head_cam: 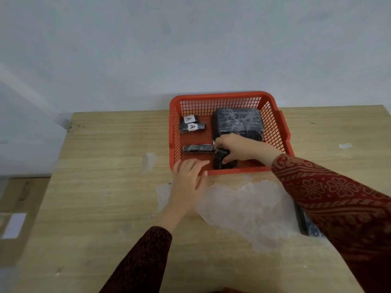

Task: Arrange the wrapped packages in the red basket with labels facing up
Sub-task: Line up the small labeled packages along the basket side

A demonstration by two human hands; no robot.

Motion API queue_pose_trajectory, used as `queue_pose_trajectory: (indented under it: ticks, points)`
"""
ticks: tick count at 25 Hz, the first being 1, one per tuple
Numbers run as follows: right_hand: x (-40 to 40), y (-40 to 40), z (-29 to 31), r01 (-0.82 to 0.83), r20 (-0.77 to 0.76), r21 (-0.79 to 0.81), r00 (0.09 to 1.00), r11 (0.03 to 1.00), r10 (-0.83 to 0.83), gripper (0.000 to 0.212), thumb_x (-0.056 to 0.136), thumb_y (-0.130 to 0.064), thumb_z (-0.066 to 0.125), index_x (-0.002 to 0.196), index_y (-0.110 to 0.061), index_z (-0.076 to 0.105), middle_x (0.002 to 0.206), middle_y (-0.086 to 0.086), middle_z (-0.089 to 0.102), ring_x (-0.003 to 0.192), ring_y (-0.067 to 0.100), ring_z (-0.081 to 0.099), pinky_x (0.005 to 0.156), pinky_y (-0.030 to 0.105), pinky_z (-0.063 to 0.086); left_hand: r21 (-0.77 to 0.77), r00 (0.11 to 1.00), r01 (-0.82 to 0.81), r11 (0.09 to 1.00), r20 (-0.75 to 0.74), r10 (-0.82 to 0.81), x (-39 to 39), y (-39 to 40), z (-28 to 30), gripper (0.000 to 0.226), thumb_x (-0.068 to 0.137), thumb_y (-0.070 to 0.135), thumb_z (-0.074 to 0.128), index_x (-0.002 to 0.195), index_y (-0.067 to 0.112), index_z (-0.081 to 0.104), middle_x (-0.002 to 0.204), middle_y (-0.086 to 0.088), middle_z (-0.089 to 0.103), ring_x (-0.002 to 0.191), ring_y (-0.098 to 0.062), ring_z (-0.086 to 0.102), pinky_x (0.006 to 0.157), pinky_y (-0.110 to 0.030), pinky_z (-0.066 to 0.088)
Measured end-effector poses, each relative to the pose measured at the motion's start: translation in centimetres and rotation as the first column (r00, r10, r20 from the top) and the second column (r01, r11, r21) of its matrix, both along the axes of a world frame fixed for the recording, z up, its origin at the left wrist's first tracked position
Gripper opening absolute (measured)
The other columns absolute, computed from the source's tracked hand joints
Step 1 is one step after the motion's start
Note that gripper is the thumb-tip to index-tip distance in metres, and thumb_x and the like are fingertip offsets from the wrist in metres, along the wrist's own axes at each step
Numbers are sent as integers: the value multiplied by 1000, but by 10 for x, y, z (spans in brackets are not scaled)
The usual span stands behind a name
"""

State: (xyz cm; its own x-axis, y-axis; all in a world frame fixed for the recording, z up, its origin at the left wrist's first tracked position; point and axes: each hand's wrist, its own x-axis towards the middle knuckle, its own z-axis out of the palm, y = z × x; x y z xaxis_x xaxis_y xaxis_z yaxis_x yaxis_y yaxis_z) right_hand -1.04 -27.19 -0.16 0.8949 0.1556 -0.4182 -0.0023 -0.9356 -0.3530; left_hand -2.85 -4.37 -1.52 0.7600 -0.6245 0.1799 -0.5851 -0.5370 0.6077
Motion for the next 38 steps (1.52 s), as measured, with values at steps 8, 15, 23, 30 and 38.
queue_pose_trajectory:
  ticks: [8,15,23,30,38]
  points:
    - [43,39,19,135,469,46,872,990,-140,54,86,-10,61,137,-23,47,109,13,54,97,32,54,77,44,51,-118,922,-377,919,-138,361,68,-5,8,37,94,14,48,131,9,49,126,-12,55,119,-29,49,105,-46,35]
    - [43,47,-28,-18,429,-83,902,996,52,48,78,9,53,124,-4,48,123,15,52,110,32,49,92,45,46,-188,910,-349,918,-300,285,65,-5,-20,50,100,21,37,148,25,24,147,0,43,132,-18,42,112,-47,33]
    - [44,30,-31,68,163,163,982,984,-94,30,86,-22,66,114,-15,54,123,7,47,105,20,49,90,31,43,-249,901,-342,906,-360,242,67,-5,-24,50,100,20,36,148,26,24,149,3,39,134,-14,40,111,-44,37]
    - [54,40,-36,136,227,26,964,990,-139,40,76,-23,77,107,-11,56,117,9,57,107,27,49,88,36,44,-289,901,-348,892,-367,233,67,-5,-26,50,100,20,37,148,26,25,139,19,37,128,2,37,110,-28,33]
    - [64,59,-39,162,341,-77,931,984,-127,38,83,-19,69,116,-8,55,127,13,48,122,30,41,90,45,50,-304,905,-337,891,-366,217,68,-4,-29,49,100,20,34,149,22,25,151,4,37,134,3,33,106,-5,23]
